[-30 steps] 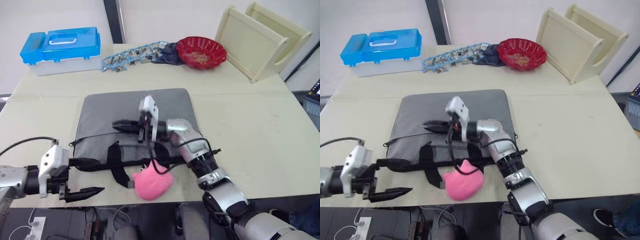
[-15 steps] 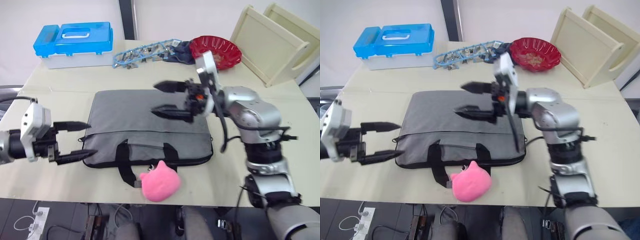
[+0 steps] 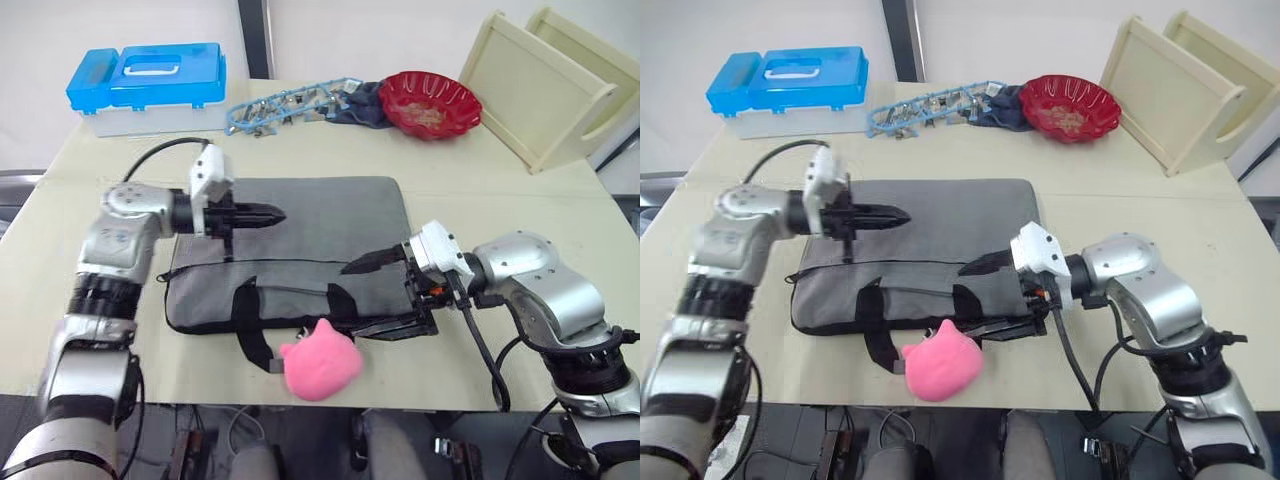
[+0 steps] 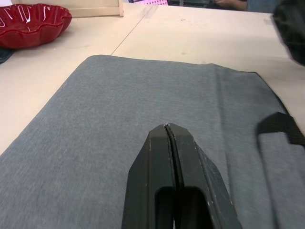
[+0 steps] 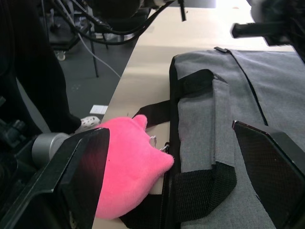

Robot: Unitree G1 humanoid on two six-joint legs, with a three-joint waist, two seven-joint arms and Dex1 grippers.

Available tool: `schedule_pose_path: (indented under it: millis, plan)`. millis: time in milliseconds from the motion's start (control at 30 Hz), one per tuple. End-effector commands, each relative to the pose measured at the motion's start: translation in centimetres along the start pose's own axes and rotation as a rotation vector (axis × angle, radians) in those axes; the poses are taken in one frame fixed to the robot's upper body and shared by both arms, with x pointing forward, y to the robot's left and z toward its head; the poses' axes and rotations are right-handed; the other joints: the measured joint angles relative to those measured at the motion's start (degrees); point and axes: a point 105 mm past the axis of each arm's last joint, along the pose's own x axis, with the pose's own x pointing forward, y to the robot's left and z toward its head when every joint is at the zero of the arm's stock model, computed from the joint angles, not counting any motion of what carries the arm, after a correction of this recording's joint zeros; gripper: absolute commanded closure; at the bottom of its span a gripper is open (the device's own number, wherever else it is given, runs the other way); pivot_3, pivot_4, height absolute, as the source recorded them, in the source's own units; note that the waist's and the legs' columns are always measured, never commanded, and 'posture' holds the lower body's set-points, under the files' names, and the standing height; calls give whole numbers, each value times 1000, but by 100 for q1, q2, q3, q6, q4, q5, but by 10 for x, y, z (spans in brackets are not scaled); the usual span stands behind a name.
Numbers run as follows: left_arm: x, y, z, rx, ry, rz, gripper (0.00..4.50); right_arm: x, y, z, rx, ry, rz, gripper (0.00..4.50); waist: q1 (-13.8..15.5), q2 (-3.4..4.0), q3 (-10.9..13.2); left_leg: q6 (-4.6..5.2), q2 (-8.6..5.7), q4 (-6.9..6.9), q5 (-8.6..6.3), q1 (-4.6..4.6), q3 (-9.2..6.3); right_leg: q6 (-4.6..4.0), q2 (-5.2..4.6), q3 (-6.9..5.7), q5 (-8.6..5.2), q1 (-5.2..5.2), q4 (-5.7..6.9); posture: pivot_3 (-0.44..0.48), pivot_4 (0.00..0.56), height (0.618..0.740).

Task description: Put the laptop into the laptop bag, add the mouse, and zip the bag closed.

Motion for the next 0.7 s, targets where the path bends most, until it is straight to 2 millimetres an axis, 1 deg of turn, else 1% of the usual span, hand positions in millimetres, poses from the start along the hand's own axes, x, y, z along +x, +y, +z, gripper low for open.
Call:
schedule_pose_path:
  millis: [33, 133, 200, 233, 300, 400, 467, 533, 567, 633, 700]
  plan:
    - [11, 2, -5, 45, 25, -20, 4491, 3, 8, 6, -55, -4, 44, 0, 1, 0, 0, 0, 0, 0, 0, 0, 0, 0, -1, 1, 0, 1, 0, 0, 150, 740]
    - [28, -2, -31, 12, 76, -42, 4491, 7, 18, -2, -87, 16, 101, 0, 11, -3, 2, 1, -1, -1, 0, -1, -1, 2, -1, -1, 1, 2, -6, 0, 150, 740]
    - [34, -10, -61, -6, 176, -65, 4491, 12, 26, -7, -107, 28, 153, 0, 24, -14, 7, 2, -1, 4, 1, 0, -4, 3, -2, -2, 2, 7, -7, 0, 150, 740]
    - [34, -13, -69, -7, 208, -74, 4491, 13, 28, -9, -114, 32, 166, 0, 35, -15, 7, 2, -2, 3, 1, 7, -3, 5, -2, -2, 3, 16, -10, 0, 150, 740]
    - [35, -17, -80, -29, 237, -90, 4491, 16, 31, -12, -138, 46, 192, 0, 57, -16, 6, 2, -1, 4, 1, 22, -7, 6, -3, -4, 4, 34, -13, 0, 150, 740]
    - [31, -22, -98, -25, 309, -96, 4491, 22, 37, -23, -197, 94, 259, 0, 96, -20, -1, 10, 0, -7, -4, 78, -5, 8, -4, -3, 5, 99, -27, 0, 150, 740]
    - [30, -26, -105, -32, 324, -106, 4491, 33, 38, -34, -215, 112, 286, 0, 112, -21, -21, 14, 2, -8, -6, 81, -4, 7, -4, -1, 5, 107, -26, 0, 150, 740]
    - [30, -26, -106, -30, 320, -98, 4491, 43, 35, -46, -209, 124, 290, 0, 111, -17, -41, 14, 4, -9, -6, 83, -2, 6, -2, 0, 5, 108, -24, 0, 150, 740]
    - [30, -25, -106, -28, 318, -96, 4491, 45, 34, -50, -214, 129, 293, 0, 114, -14, -43, 14, 4, -10, -6, 84, -2, 6, -1, 0, 5, 110, -22, 0, 150, 740]
    - [29, -30, -110, -14, 332, -125, 4491, 50, 34, -62, -239, 162, 317, 0, 118, -11, -45, 14, 4, -8, -5, 88, -1, 5, -1, 0, 5, 110, -22, 0, 150, 740]
    - [30, -33, -111, -7, 330, -139, 4491, 55, 31, -69, -261, 188, 313, 0, 110, -10, -47, 14, 4, -7, -6, 90, -1, 6, -2, 1, 5, 110, -22, 0, 150, 740]
